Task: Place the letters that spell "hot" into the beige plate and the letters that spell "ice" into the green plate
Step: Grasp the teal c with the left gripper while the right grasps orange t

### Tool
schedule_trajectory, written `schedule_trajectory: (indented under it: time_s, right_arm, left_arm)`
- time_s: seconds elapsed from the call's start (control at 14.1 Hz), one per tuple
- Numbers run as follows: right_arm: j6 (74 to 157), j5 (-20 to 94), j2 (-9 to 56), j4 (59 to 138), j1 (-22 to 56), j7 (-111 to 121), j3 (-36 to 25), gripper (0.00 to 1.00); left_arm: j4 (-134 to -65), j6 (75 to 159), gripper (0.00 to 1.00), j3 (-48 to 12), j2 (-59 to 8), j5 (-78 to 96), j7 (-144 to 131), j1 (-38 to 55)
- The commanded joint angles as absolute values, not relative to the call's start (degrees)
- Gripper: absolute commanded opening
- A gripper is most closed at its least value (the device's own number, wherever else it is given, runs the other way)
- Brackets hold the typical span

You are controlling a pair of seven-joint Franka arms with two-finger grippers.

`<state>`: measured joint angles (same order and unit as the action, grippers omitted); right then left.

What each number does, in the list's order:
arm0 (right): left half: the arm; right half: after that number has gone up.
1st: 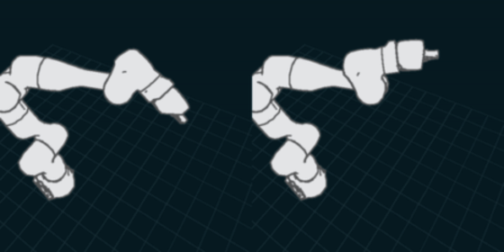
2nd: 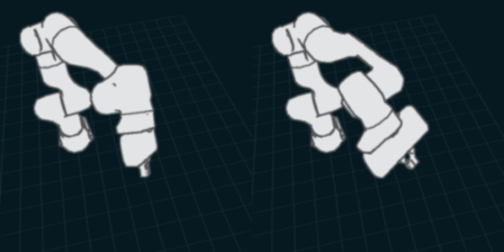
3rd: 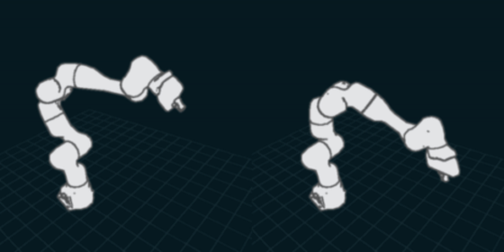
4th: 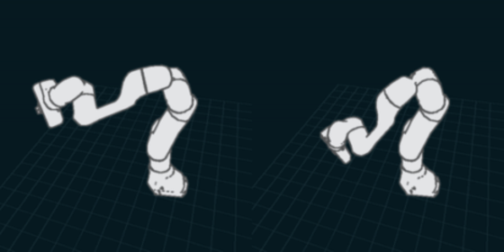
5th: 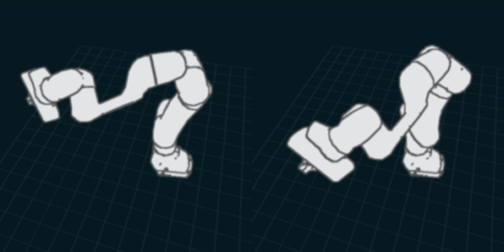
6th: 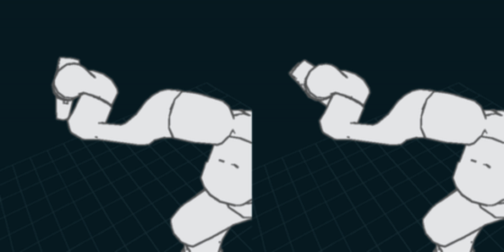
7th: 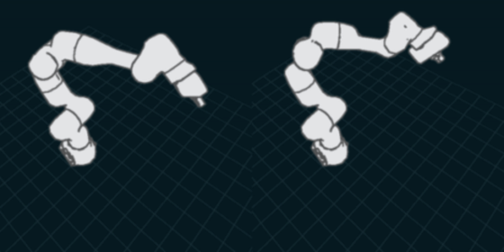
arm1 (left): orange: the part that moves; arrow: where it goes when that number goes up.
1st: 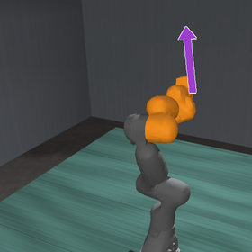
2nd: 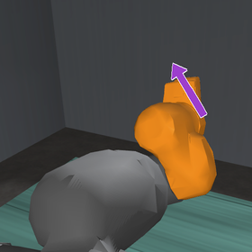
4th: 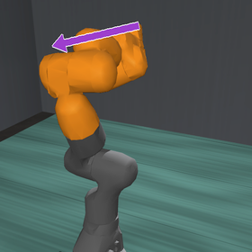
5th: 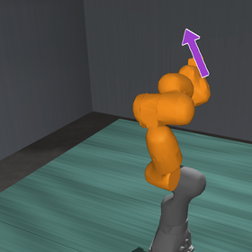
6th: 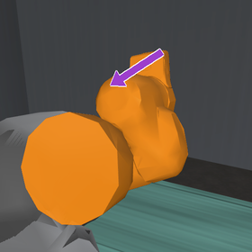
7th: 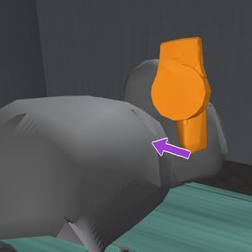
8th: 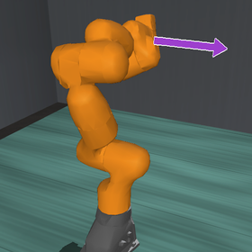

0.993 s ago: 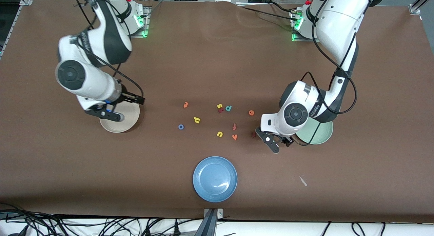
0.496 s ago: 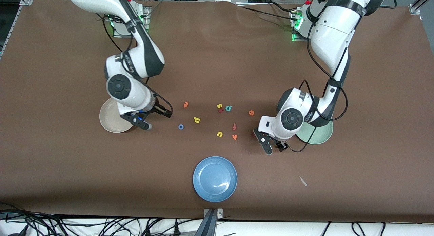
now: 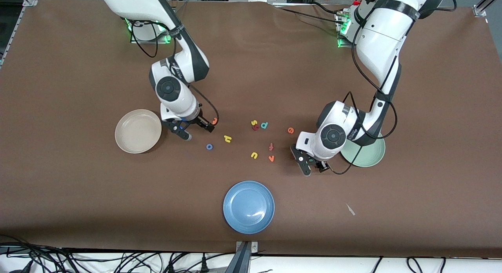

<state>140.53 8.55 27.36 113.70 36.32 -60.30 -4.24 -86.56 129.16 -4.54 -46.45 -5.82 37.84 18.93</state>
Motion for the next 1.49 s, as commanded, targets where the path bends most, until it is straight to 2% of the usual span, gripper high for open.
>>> schedule_trajectory:
  time_s: [0.0,0.07,0.14,0.21,0.35,0.43,0.57,0.64,0.99,1.06,1.21,1.42]
  right_arm:
    - [144.48,9.40,28.38,114.96,38.49,-63.01,-4.48,1.00]
    - [145.80,9.40,29.26,115.05,38.58,-63.10,-4.40,1.00]
    - [146.85,9.40,30.14,115.05,39.54,-63.19,-4.39,1.00]
    - [147.04,9.40,30.49,115.05,39.99,-63.28,-4.39,1.00]
    - [147.04,9.40,30.67,115.14,39.99,-63.28,-4.39,0.99]
    - [147.13,9.40,31.20,115.14,39.99,-63.28,-4.39,0.99]
    - [147.57,9.40,32.07,115.05,40.25,-63.11,-4.39,0.94]
    - [147.83,9.40,32.34,114.87,40.25,-63.02,-4.39,0.85]
    - [147.92,9.49,32.61,114.61,40.69,-62.84,-3.52,0.44]
    - [147.92,9.49,32.61,114.61,40.69,-62.84,-3.52,0.40]
    - [147.92,9.41,32.61,114.61,40.69,-62.41,-3.16,0.32]
    - [147.92,9.40,32.61,114.61,40.61,-61.79,-3.16,0.08]
  left_arm:
    - [-87.19,130.25,0.69,-4.22,-46.23,-7.47,39.63,19.60]
    - [-87.19,130.34,0.62,-4.22,-46.32,-7.47,40.68,19.34]
    - [-87.19,130.34,0.50,-4.22,-46.32,-7.47,41.13,19.34]
    - [-87.19,130.34,0.33,-4.22,-46.23,-7.47,41.13,19.34]
    - [-87.10,130.61,0.08,-4.22,-46.23,-7.47,41.05,19.42]
    - [-87.10,130.61,0.01,-4.22,-45.97,-7.47,41.13,19.25]
    - [-86.92,129.73,0.01,-4.13,-45.27,-7.38,41.13,18.63]
    - [-86.92,128.94,0.01,-4.04,-43.96,-7.38,40.87,18.55]
    - [-86.83,114.11,0.01,-3.08,-36.92,-7.29,40.43,13.73]
    - [-86.92,112.26,0.01,-3.08,-36.57,-7.38,40.86,12.06]
    - [-89.19,111.09,0.01,-3.08,-36.04,-7.38,40.69,8.89]
    - [-94.73,113.19,0.02,-3.08,-34.90,-7.38,39.99,7.13]
